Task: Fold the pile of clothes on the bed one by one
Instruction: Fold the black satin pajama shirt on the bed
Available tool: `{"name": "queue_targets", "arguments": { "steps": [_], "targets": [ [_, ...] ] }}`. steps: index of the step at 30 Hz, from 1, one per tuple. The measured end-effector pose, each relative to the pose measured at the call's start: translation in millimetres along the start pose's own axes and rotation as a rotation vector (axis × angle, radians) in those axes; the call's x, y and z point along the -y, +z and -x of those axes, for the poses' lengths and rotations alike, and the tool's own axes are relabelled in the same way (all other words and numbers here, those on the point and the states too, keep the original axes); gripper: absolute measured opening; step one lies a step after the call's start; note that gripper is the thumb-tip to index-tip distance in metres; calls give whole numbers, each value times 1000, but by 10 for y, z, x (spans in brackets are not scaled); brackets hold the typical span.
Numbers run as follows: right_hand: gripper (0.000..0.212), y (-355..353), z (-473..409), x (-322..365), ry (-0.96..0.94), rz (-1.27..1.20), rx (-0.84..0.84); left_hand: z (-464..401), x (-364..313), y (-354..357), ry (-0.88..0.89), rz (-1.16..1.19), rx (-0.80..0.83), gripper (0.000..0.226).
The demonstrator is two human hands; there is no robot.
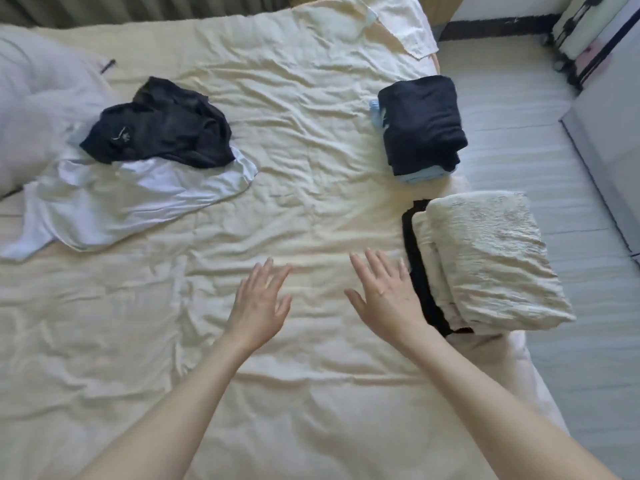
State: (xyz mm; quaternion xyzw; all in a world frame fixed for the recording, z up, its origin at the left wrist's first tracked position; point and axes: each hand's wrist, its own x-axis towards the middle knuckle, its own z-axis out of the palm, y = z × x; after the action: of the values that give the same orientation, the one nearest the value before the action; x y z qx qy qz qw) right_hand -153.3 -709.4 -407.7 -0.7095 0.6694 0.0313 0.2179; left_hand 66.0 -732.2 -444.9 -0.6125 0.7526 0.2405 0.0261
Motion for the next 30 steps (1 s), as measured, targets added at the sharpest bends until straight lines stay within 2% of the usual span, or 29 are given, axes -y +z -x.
{"name": "queue_targets", "arguments": {
  "steps": [6, 9, 11, 15, 22, 28, 30],
  "targets": [
    [60, 792, -475, 1062, -176, 50, 204, 527, 1361, 445, -283, 39, 120, 61],
    [60, 1085, -833, 1401, -237, 119, 274, 382, 1970, 451, -359, 53, 134, 66],
    [60, 1208, -1148, 1577, -273, 168, 273, 102, 2358, 377, -400, 15, 167, 81],
    [61, 1322, -1899, 1884, -307, 248, 208, -391, 2949, 308, -501, -30, 262, 117],
    [61, 1290, -3255, 2379, -365, 288, 38, -596, 3113, 572, -566, -41, 326, 128],
    [62, 1062, -4319, 2781, -165, 104, -228, -597, 3087, 682, -595, -135, 300, 133],
    [61, 986, -4586, 2852, -42, 12, -245, -601, 3090, 699, -597, -134, 295, 135]
  ]
}}
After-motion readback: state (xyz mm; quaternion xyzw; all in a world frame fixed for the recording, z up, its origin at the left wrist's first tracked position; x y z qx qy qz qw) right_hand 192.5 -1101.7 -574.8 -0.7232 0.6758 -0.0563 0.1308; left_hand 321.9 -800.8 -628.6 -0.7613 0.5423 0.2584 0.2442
